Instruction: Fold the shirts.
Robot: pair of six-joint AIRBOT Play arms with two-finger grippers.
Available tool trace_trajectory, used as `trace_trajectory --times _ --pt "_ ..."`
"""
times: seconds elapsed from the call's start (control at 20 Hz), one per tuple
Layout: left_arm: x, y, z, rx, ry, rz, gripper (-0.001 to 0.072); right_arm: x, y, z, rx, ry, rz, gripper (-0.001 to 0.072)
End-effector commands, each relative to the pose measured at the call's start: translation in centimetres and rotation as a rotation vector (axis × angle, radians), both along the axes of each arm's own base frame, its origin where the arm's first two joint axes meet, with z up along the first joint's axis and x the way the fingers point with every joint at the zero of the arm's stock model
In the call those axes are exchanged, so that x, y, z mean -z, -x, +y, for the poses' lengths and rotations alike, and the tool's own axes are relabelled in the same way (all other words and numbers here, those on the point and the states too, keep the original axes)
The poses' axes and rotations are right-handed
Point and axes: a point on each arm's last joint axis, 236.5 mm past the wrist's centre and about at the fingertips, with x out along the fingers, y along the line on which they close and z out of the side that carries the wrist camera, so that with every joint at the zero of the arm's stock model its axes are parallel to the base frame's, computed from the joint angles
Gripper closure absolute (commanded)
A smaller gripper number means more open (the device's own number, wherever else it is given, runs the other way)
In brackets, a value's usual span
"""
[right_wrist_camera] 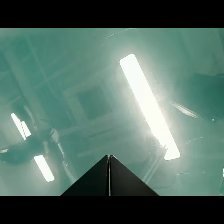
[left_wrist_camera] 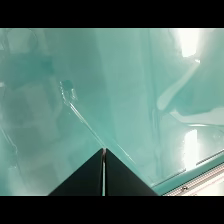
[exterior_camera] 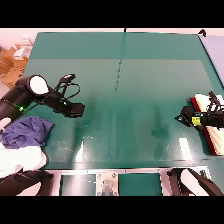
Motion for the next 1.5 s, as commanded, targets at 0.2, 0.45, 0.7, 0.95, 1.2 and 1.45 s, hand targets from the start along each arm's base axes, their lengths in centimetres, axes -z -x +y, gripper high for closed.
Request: trace_trajectory --times 0.2,0.45,0.7,0.95,1.2,1.45 --pt "0.0 0.0 0.0 0.000 0.000 0.000 0.0683 0.0 0.0 0.0 -0.001 -0.001 0.001 0.0698" --pt "0.0 0.0 0.0 0.000 0.000 0.000 0.0683 0.0 0.0 0.0 -0.001 -0.001 0.001 0.0698" --pt "-0.4 -2.2 -0.3 -0.038 0.021 -0.087 0.0683 0.0 -0.1 0.0 0.002 0.002 -0.003 0.0698" --pt "1.1 -4.8 7.1 0.049 -0.326 -0.228 -0.0012 0.0 -0.1 -0.1 0.002 0.003 -0.004 0.0698" --pt "0.9 -1.5 17.5 0.071 -0.755 -0.064 -0.0013 0.0 -0.2 -0.1 0.004 0.005 -0.006 0.0698" --pt "4.7 4.7 22.4 -0.009 -0.803 0.200 -0.0013 0.0 -0.3 -0.3 0.002 0.013 -0.014 0.0698"
